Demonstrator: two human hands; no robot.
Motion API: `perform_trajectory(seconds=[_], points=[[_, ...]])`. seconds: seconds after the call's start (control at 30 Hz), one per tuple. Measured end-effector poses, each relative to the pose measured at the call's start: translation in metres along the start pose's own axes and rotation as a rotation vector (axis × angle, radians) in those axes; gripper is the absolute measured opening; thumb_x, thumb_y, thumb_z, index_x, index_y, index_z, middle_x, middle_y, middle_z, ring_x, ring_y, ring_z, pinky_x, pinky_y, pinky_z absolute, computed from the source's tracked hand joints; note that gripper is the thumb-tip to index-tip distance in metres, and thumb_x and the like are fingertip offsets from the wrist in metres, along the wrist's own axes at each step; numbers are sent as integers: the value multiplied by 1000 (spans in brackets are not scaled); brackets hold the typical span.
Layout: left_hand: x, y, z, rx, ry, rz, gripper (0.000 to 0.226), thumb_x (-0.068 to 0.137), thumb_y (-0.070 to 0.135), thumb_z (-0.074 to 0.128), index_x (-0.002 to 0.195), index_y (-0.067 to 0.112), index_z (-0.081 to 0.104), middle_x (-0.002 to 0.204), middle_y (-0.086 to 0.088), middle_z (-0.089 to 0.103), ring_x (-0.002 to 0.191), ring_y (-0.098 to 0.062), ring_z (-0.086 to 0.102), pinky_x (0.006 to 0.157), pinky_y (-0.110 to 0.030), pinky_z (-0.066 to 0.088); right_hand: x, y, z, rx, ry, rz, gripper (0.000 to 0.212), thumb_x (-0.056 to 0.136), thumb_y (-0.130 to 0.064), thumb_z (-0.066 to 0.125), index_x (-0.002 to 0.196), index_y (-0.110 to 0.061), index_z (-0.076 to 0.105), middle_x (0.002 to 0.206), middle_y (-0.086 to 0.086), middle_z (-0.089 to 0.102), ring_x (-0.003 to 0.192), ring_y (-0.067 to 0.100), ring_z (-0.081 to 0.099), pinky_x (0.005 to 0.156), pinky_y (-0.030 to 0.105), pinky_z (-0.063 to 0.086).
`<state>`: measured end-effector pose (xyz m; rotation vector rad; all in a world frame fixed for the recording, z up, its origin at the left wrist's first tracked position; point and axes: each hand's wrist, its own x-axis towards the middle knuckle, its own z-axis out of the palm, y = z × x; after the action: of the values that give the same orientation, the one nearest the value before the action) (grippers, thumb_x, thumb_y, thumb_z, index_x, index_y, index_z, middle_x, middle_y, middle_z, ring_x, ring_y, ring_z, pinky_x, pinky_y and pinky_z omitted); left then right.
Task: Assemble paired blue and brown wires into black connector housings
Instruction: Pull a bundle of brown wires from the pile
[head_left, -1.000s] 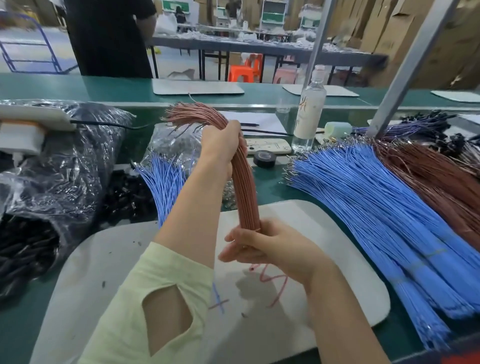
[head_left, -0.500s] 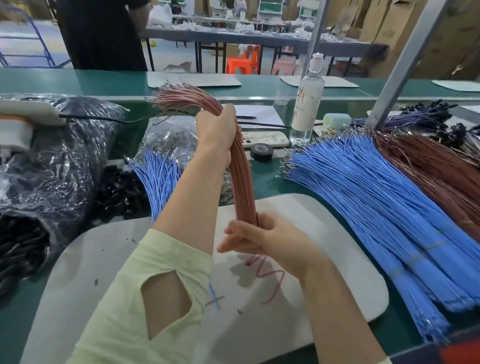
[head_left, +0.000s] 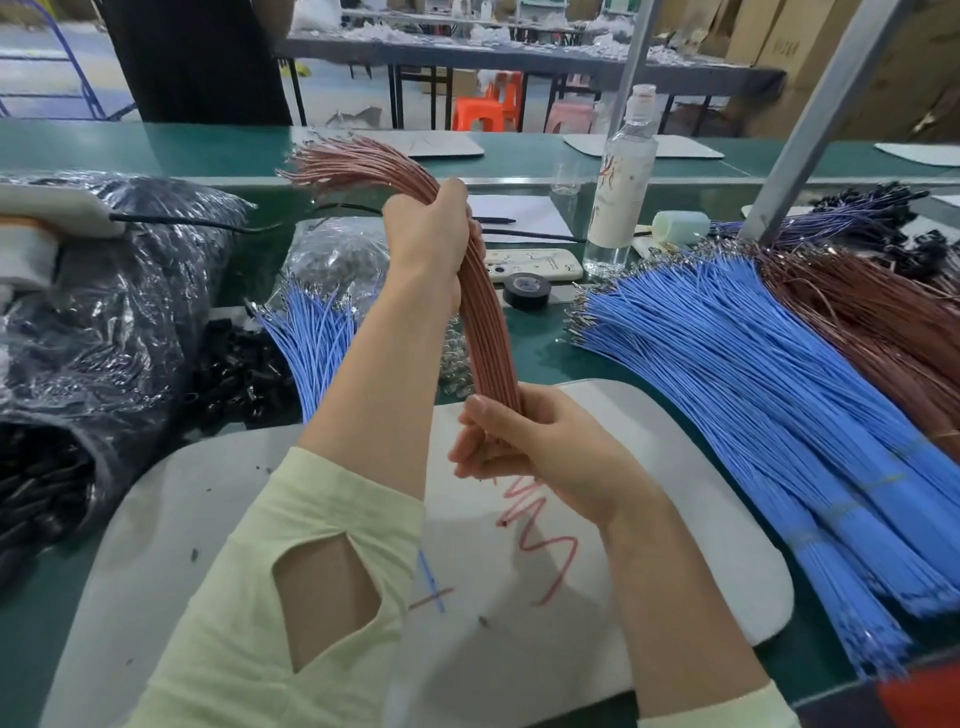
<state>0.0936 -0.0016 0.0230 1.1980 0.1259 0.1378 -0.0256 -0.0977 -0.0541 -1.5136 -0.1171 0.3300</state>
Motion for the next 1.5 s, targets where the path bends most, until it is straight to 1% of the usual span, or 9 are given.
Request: perform_trajectory(seconds=[0.3, 0.43, 0.6, 0.73, 0.93, 1.03, 1.1, 1.17, 1.5], points=[[11, 7, -8, -138, 25, -67, 16, 88, -2, 46, 76, 7, 42, 51, 0, 43, 32, -8, 38, 41, -19, 38, -17, 11, -17, -138, -144, 240, 6, 92, -7, 58, 98, -4, 60, 89, 13, 73, 75, 21, 70, 75, 30, 57], [12, 9, -4, -95, 22, -39, 12, 87, -1, 44, 79, 8, 40, 50, 0, 39, 33, -9, 35, 41, -18, 35, -13, -6, -23, -147, -41, 154, 53, 78, -31, 74, 124, -16, 51, 103, 4, 73, 92, 17, 70, 75, 26, 58], [11, 3, 1, -134, 11, -35, 23, 87, -3, 43, 68, 10, 40, 50, 0, 39, 35, -8, 36, 41, -18, 34, 7, -7, -9, -53, 92, 24, 23, 90, -31, 61, 96, -9, 61, 84, 7, 74, 78, 15, 71, 71, 24, 57], [11, -2, 3, -84, 12, -39, 24, 87, -1, 45, 65, 9, 41, 44, 2, 40, 33, -9, 36, 46, -20, 36, 3, -5, -12, -106, 9, 60, 22, 94, -29, 57, 90, -7, 57, 78, 8, 74, 72, 19, 72, 63, 23, 57], [13, 0, -5, -144, 16, -77, 22, 89, -1, 46, 70, 9, 42, 47, 2, 42, 32, -8, 38, 39, -19, 34, -13, 6, -25, -228, -150, 265, 17, 100, -12, 46, 90, -4, 57, 75, 5, 73, 70, 16, 71, 71, 27, 57], [18, 9, -8, -182, 46, -24, 17, 89, -1, 45, 74, 8, 42, 48, 1, 42, 31, -8, 38, 38, -17, 37, -20, 10, -30, -146, -96, 253, 15, 96, -14, 54, 103, -2, 59, 82, 7, 73, 76, 20, 71, 79, 35, 57], [14, 9, -6, -165, 40, 0, 13, 87, -2, 43, 78, 7, 41, 43, 2, 40, 31, -9, 36, 39, -17, 36, -17, 3, -33, -101, -16, 165, 42, 81, -29, 69, 115, -7, 56, 93, 8, 74, 85, 21, 71, 77, 34, 59], [10, 8, -5, -182, 26, 0, 14, 86, -4, 41, 78, 8, 39, 40, 3, 38, 31, -10, 35, 40, -17, 35, -12, -4, -32, -39, 12, 83, 50, 71, -36, 70, 113, -10, 59, 96, 9, 73, 88, 21, 70, 74, 28, 57], [14, 16, -15, -273, 74, 12, 20, 86, -4, 42, 72, 10, 39, 45, 1, 40, 34, -9, 37, 40, -19, 34, -8, 8, -24, 387, 89, 27, 20, 79, -10, 59, 94, 0, 67, 80, 12, 72, 66, 13, 69, 60, 19, 56]])
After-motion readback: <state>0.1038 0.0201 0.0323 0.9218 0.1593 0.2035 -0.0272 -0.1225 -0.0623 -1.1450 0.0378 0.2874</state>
